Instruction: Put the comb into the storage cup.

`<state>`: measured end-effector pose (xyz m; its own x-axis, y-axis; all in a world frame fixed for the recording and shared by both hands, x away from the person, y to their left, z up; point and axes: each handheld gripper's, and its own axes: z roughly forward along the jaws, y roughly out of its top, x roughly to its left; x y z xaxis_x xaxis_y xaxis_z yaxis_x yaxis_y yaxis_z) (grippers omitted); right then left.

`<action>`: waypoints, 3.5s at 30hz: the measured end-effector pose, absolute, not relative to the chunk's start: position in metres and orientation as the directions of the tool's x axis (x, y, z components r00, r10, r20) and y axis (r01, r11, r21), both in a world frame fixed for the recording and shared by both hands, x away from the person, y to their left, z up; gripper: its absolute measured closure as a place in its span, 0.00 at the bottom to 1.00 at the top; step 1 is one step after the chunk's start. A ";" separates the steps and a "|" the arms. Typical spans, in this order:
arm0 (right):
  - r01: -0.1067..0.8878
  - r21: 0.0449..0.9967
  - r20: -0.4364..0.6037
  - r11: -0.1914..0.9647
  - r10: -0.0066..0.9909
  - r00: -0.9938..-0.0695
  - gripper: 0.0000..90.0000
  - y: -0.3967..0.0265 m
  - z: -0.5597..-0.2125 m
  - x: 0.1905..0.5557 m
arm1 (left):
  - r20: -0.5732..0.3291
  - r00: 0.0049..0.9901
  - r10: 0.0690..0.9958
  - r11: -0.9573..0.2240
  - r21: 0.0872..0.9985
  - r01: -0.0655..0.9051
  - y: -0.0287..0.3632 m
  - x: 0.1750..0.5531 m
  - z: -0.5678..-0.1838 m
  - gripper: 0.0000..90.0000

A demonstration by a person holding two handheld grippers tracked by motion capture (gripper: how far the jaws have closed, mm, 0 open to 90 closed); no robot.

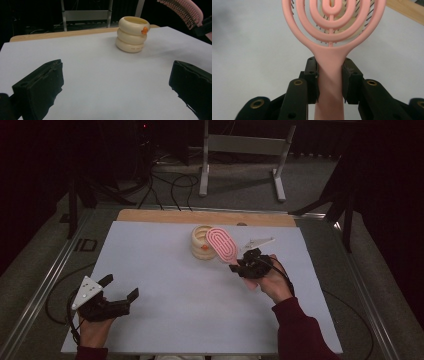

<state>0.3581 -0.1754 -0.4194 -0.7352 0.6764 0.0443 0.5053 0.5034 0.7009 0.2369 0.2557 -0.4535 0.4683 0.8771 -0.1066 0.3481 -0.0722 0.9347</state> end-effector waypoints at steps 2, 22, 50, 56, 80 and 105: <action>0.498 0.708 0.042 0.501 0.674 -0.738 0.78 -0.172 -0.419 0.358 | -0.111 0.473 0.874 -0.071 0.934 0.349 0.254 0.238 -0.451 0.00; 0.442 0.745 0.018 0.500 0.647 -0.762 0.78 -0.146 -0.411 0.354 | -0.101 0.514 0.852 -0.087 0.940 0.329 0.235 0.255 -0.423 0.00; 0.323 0.784 -0.029 0.529 0.552 -0.833 0.78 -0.077 -0.422 0.335 | -0.130 0.556 0.821 -0.101 0.925 0.365 0.214 0.273 -0.438 0.00; 0.310 0.787 -0.029 0.533 0.535 -0.844 0.78 -0.065 -0.427 0.331 | -0.134 0.571 0.810 -0.098 0.929 0.358 0.210 0.271 -0.434 0.00; 0.251 0.802 -0.030 0.542 0.457 -0.889 0.78 -0.030 -0.439 0.308 | -0.242 0.578 0.779 -0.029 0.908 0.418 0.194 0.273 -0.436 0.03; 0.182 0.790 -0.100 0.586 0.416 -0.904 0.78 -0.015 -0.442 0.297 | -0.386 0.575 0.721 0.072 0.868 0.492 0.196 0.272 -0.437 0.65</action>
<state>0.2974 -0.0153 -0.4421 -0.9037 0.4162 -0.1002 0.1822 0.5859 0.7896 0.2724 0.1960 -0.4369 0.5750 0.7213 -0.3860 0.4919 0.0722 0.8677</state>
